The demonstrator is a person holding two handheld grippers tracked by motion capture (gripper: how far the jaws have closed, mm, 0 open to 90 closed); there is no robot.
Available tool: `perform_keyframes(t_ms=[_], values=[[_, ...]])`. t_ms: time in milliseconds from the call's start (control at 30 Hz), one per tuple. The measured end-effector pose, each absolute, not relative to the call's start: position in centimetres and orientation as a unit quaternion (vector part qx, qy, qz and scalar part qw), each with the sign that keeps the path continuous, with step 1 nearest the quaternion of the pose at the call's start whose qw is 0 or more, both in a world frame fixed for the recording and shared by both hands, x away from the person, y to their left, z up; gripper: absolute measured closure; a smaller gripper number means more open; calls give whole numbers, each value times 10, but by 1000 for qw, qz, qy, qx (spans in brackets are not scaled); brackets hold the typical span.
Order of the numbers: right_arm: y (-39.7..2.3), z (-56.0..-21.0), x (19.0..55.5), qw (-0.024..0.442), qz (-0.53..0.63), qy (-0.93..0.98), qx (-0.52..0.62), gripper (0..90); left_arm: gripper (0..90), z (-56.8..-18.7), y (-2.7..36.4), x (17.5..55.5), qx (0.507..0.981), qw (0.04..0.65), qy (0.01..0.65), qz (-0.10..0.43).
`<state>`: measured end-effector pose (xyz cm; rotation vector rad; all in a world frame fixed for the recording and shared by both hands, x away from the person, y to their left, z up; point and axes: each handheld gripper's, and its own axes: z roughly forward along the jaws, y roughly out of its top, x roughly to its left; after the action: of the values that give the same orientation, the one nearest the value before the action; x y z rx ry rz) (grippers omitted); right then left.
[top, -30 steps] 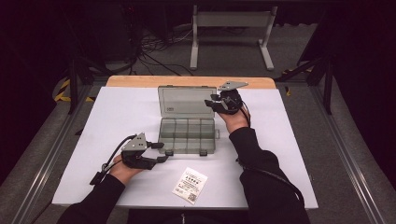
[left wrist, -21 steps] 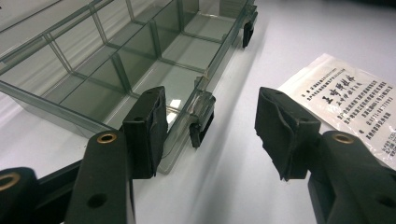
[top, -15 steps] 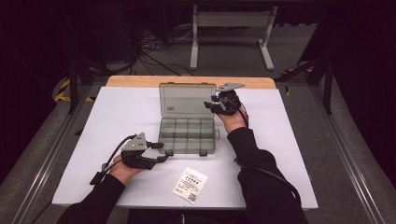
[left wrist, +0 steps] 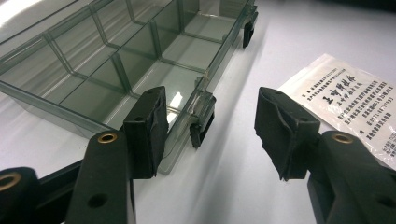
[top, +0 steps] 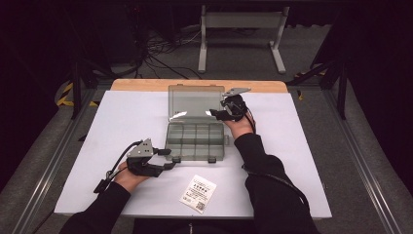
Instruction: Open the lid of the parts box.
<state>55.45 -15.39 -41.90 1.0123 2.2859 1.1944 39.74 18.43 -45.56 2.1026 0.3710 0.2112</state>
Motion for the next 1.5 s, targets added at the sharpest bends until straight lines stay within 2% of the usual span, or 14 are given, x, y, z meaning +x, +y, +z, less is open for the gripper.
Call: perform_keyframes(t_ms=[533,1367,1500], values=[[-149,-431,568,161,405,818,376,223,447,-455,185,398,861,478,152,85],[-161,-433,568,145,400,814,396,205,446,-454,186,398,861,478,154,81],[-171,-426,557,152,408,812,390,198,414,-450,188,394,859,481,153,90]])
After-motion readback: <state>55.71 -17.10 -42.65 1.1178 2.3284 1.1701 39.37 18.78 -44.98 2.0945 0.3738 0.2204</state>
